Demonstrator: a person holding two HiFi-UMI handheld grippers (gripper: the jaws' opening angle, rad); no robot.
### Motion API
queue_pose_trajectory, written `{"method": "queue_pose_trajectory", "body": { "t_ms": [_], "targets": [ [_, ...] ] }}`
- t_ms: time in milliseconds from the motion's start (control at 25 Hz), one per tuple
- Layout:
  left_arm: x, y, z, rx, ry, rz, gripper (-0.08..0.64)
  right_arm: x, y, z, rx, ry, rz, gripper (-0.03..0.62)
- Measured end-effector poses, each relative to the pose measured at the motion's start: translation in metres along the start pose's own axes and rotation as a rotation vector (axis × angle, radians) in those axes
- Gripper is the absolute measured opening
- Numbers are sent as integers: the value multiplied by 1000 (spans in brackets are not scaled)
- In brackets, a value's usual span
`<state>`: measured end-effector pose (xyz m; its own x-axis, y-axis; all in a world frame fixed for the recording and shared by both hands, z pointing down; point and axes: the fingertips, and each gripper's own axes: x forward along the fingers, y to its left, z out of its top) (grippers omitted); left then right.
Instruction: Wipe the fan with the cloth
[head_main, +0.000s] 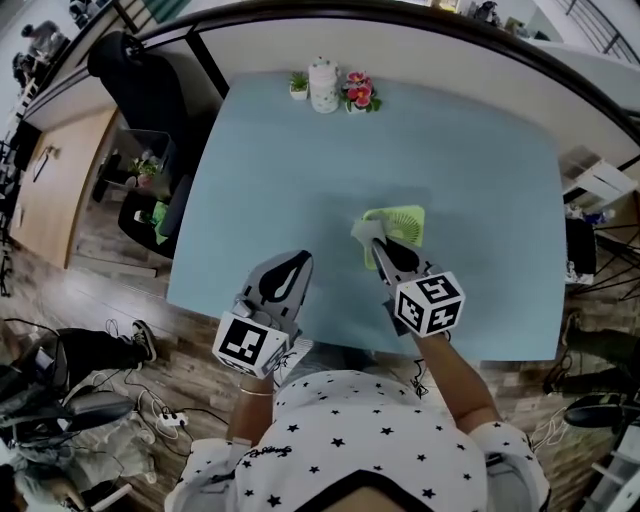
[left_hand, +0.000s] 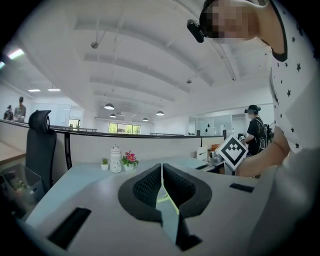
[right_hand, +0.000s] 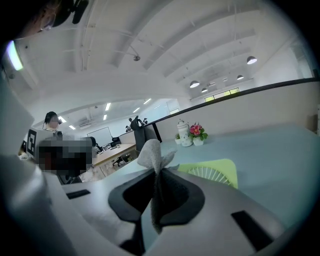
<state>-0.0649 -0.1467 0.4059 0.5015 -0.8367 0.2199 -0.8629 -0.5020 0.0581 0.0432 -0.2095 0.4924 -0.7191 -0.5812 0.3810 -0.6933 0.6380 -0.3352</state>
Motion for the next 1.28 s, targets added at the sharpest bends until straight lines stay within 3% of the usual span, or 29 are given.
{"method": "queue_pose_trajectory", "body": {
  "t_ms": [520, 1280],
  "targets": [
    [1, 25, -4, -27, 8, 17, 34, 33, -21, -21, 23, 84, -46, 26],
    [19, 7, -1, -11, 19, -25, 34, 7, -59, -20, 90, 56, -117, 26]
  ]
}}
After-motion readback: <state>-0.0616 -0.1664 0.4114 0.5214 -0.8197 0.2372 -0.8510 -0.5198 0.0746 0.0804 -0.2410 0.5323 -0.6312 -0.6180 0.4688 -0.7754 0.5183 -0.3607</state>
